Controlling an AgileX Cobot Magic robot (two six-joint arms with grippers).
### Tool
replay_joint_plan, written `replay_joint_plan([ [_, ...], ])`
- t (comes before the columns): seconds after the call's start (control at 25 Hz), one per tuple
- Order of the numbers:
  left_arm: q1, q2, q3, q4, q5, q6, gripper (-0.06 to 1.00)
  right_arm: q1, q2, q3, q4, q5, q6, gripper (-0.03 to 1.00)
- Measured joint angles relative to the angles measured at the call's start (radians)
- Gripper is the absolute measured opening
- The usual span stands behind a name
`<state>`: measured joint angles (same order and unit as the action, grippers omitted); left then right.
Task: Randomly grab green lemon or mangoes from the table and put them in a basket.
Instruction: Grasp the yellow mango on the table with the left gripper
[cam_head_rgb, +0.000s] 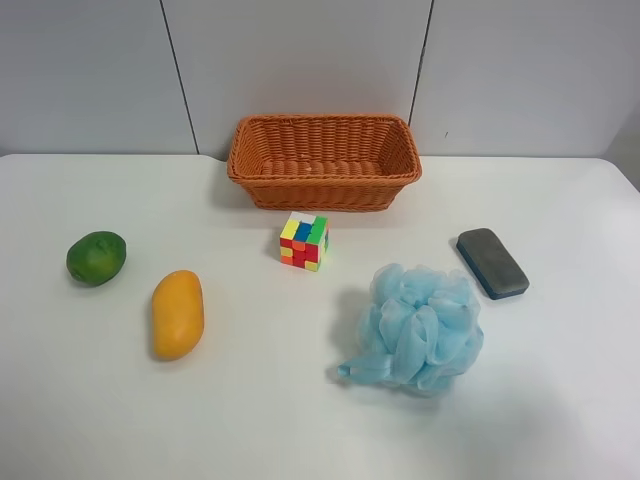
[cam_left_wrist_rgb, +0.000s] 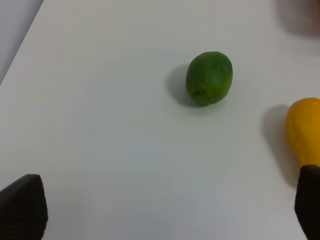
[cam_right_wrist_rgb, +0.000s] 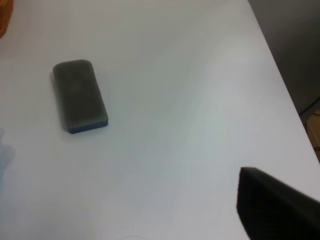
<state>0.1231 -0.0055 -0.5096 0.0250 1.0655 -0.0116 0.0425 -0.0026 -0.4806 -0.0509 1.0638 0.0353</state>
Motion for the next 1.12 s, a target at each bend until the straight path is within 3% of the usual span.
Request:
replay_joint_plan([
  [0.92,0.000,0.000,0.000,0.000,0.000,0.000,0.99,0.000,0.000,0.000,0.000,0.000,0.000,0.99],
  [1.12,0.000,0.119,-0.033,-0.007,-0.046,0.001,0.99,0.000,0.000,0.000,0.000,0.000,0.000,0.99],
])
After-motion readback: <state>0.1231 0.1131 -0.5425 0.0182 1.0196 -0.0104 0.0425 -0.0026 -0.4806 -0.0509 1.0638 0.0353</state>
